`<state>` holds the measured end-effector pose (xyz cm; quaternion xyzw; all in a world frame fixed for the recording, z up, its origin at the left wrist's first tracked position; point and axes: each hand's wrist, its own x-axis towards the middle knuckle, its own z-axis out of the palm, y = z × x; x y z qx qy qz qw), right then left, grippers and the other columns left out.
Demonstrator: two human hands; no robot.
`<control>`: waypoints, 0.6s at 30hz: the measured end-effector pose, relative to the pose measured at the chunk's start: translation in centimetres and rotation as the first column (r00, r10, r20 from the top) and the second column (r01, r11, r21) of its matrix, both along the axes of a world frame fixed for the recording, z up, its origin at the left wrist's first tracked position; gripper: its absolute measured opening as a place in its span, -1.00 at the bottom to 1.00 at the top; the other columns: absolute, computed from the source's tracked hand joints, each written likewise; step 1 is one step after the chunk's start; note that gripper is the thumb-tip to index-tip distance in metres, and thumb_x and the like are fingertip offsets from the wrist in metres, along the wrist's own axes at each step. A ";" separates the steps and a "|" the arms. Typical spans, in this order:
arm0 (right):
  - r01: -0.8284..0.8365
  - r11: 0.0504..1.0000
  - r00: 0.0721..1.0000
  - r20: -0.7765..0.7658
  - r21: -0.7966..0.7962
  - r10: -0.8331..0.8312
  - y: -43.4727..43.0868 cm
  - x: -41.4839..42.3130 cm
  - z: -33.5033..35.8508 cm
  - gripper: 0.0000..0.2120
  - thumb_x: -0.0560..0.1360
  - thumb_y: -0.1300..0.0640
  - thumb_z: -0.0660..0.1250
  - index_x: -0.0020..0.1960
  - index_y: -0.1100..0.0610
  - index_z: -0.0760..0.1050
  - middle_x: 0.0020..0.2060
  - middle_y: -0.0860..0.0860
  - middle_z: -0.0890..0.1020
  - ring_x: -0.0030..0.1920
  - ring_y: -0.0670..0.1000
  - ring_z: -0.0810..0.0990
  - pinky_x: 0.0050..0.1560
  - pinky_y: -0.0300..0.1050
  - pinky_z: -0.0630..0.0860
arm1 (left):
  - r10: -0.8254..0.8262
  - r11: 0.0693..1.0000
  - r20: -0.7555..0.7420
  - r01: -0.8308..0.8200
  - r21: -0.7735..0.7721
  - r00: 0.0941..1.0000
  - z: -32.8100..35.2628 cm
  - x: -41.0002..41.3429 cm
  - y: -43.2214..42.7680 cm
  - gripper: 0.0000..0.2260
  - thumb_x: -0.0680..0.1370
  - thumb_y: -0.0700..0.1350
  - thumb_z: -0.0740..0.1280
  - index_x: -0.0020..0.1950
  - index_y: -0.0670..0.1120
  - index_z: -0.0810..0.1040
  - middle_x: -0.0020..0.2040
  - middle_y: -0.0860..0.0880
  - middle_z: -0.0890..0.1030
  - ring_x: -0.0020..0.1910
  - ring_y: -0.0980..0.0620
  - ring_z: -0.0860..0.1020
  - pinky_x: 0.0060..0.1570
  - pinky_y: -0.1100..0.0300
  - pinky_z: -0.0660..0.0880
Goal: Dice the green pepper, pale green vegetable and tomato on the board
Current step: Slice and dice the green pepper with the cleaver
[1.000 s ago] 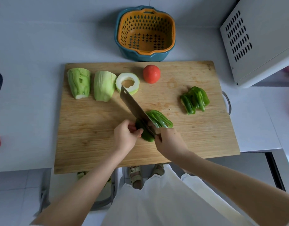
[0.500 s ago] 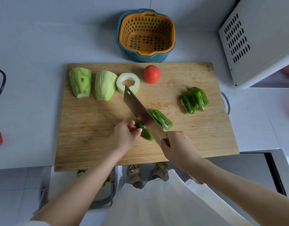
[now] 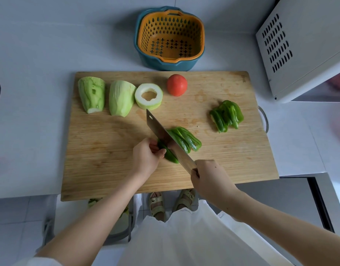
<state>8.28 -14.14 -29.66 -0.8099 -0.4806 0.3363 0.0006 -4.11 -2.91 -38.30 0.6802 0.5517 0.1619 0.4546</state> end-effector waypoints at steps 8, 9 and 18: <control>-0.012 0.998 0.999 0.043 -0.068 0.015 -0.5 0.0 -0.1 -0.69 0.54 0.22 0.10 -0.37 0.09 0.19 -0.42 0.00 0.36 -0.46 -0.02 0.30 -0.51 -0.18 0.17 | 0.027 0.999 0.012 -0.027 -0.035 1.000 0.0 0.1 0.1 -0.84 0.38 -0.23 0.50 -0.16 -0.15 0.54 -0.30 0.01 0.61 -0.30 0.10 0.59 -0.34 0.49 0.40; -0.013 0.997 0.999 0.048 -0.077 0.016 -0.4 0.0 -0.1 -0.69 0.54 0.22 0.10 -0.36 0.09 0.19 -0.42 0.00 0.36 -0.46 -0.02 0.30 -0.51 -0.19 0.17 | 0.030 0.999 0.019 -0.029 -0.036 0.999 0.1 0.1 0.0 -0.84 0.38 -0.24 0.50 -0.17 -0.15 0.53 -0.31 0.01 0.60 -0.32 0.12 0.58 -0.35 0.50 0.39; 0.039 0.998 0.998 -0.058 0.043 -0.036 2.5 -0.3 -2.1 -0.68 0.50 0.27 0.11 -0.41 0.13 0.18 -0.47 0.01 0.31 -0.47 -0.03 0.25 -0.50 -0.19 0.16 | 0.042 0.998 -0.015 -0.042 -0.043 0.999 0.0 0.6 -0.2 -0.84 0.41 -0.23 0.48 -0.16 -0.10 0.50 -0.25 -0.03 0.61 -0.23 0.03 0.60 -0.31 0.44 0.40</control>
